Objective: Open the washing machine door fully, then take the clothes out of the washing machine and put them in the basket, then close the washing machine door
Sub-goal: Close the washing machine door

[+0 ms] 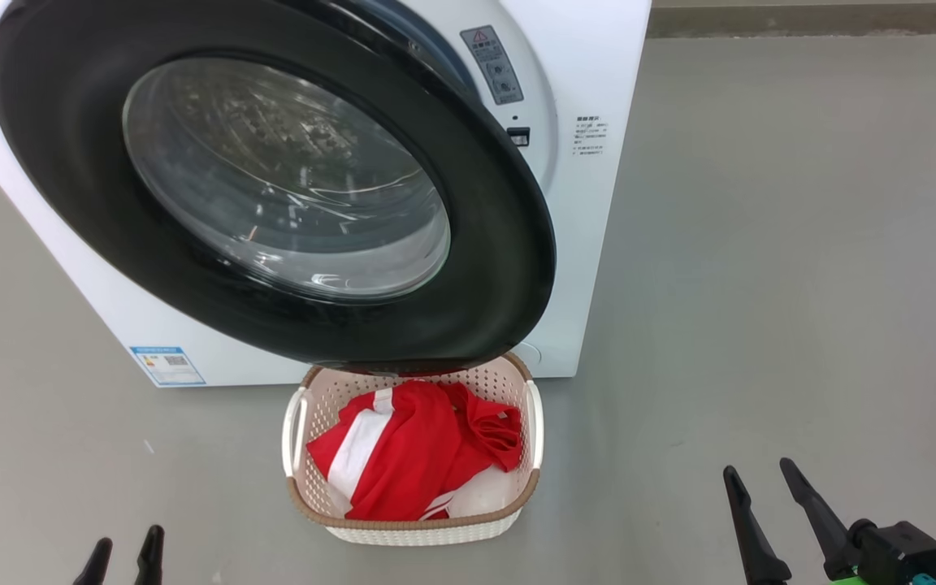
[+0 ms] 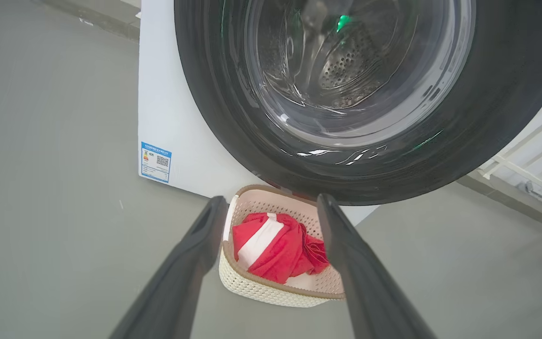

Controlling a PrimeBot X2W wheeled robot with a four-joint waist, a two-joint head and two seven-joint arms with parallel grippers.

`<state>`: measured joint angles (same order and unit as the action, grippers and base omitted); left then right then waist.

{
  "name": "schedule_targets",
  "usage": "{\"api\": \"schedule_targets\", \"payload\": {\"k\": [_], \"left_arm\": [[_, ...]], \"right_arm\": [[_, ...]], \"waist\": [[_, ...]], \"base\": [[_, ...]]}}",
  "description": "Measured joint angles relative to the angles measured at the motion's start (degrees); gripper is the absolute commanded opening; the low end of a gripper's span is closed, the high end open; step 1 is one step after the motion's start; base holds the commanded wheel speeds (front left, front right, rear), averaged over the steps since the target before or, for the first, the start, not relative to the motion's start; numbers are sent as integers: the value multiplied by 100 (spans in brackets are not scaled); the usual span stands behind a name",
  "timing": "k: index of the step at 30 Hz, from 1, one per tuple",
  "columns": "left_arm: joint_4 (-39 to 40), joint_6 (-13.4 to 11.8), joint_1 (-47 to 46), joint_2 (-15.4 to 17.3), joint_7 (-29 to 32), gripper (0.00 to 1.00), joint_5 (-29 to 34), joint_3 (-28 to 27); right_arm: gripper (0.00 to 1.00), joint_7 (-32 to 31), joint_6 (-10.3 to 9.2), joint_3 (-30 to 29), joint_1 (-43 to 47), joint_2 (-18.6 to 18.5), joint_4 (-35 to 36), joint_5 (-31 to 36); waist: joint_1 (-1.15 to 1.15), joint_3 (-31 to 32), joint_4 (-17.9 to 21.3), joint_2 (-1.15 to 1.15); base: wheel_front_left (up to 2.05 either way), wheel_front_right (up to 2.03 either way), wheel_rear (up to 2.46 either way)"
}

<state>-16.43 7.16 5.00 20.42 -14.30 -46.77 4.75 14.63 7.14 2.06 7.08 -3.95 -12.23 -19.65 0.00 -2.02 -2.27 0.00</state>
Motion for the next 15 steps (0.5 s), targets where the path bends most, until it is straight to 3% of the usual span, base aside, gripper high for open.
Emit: {"api": "schedule_targets", "payload": {"k": [8, 15], "left_arm": [[425, 1, 116, -417, 0, 100, 1310, -550], [709, 1, 231, -636, 0, 100, 1967, -854]], "right_arm": [[100, 0, 0, -64, 7, -1, 20, -1], [100, 0, 0, -68, 75, -1, 32, -11]], "waist": [[0, 65, -38, 0], [0, 115, -54, 0]], "base": [[0, 0, 0], [0, 0, 0]]}}
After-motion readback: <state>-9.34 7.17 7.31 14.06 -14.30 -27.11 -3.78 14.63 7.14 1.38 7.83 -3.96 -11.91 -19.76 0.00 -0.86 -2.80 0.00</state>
